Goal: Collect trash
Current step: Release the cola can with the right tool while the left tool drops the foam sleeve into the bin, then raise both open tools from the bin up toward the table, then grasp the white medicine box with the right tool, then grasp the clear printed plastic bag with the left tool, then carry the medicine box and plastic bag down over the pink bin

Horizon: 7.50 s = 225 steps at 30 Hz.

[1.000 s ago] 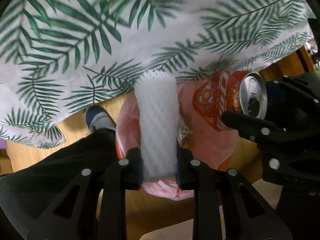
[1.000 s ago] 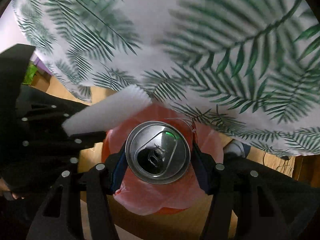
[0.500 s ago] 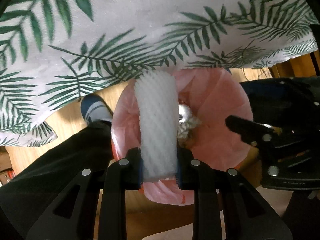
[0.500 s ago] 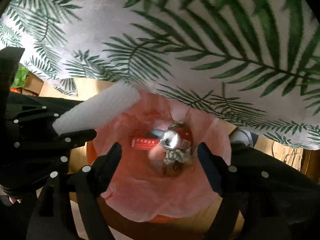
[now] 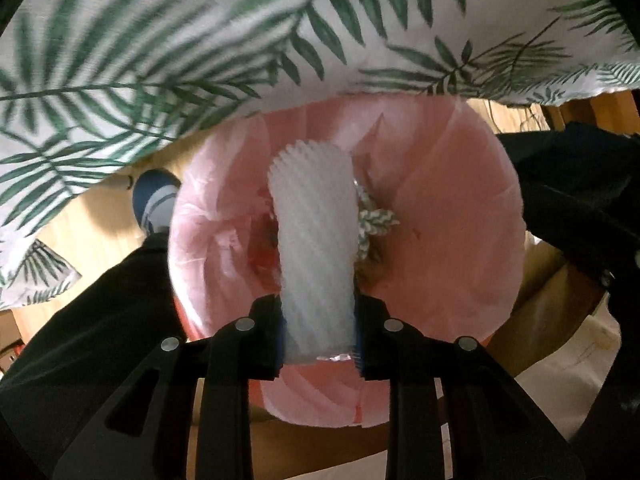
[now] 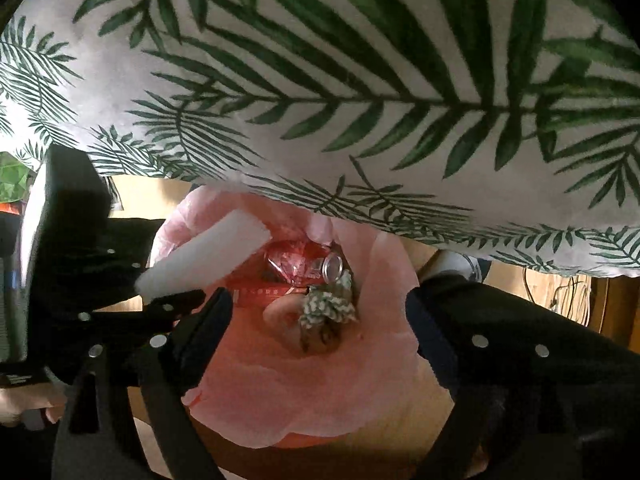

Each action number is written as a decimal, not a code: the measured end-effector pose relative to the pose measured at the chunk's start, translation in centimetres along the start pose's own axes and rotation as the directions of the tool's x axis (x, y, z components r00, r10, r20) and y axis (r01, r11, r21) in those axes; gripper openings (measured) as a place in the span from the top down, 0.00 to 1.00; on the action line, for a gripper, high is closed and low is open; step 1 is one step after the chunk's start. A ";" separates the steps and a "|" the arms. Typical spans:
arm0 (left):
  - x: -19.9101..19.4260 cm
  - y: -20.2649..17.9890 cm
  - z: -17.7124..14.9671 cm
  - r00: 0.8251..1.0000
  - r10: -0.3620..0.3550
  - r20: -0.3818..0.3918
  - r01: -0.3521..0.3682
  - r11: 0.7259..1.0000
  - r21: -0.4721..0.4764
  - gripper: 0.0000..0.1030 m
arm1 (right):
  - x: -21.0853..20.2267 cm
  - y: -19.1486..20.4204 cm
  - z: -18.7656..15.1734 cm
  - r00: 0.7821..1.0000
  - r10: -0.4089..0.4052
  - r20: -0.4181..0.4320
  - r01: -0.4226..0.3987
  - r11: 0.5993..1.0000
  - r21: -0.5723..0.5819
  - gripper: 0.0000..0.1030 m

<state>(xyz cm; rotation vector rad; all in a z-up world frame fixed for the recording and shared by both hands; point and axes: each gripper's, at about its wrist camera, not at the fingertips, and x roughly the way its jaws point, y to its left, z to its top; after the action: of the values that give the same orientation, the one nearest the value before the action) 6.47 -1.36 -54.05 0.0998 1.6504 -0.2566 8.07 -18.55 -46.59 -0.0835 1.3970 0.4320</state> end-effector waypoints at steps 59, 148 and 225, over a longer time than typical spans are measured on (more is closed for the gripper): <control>-36.0 -2.8 -11.6 0.818 0.059 0.572 -0.014 0.996 -0.083 0.06 | -29.7 5.8 -4.1 0.903 -0.108 0.416 0.142 0.988 -0.052 0.05; -47.6 3.5 27.5 0.689 0.154 0.709 -0.118 0.988 -0.101 0.44 | -33.5 -4.5 34.9 0.853 -0.154 0.499 0.230 0.969 -0.094 0.35; -28.7 -2.3 -16.0 0.810 0.074 0.582 -0.079 0.997 -0.017 0.44 | -24.6 9.6 -8.1 0.920 0.008 0.391 0.083 0.973 -0.215 0.35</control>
<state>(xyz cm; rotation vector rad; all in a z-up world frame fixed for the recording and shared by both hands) -6.73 2.54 -24.11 0.0825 1.0255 -0.2046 -5.48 -18.30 -22.48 -0.2007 0.9474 0.5434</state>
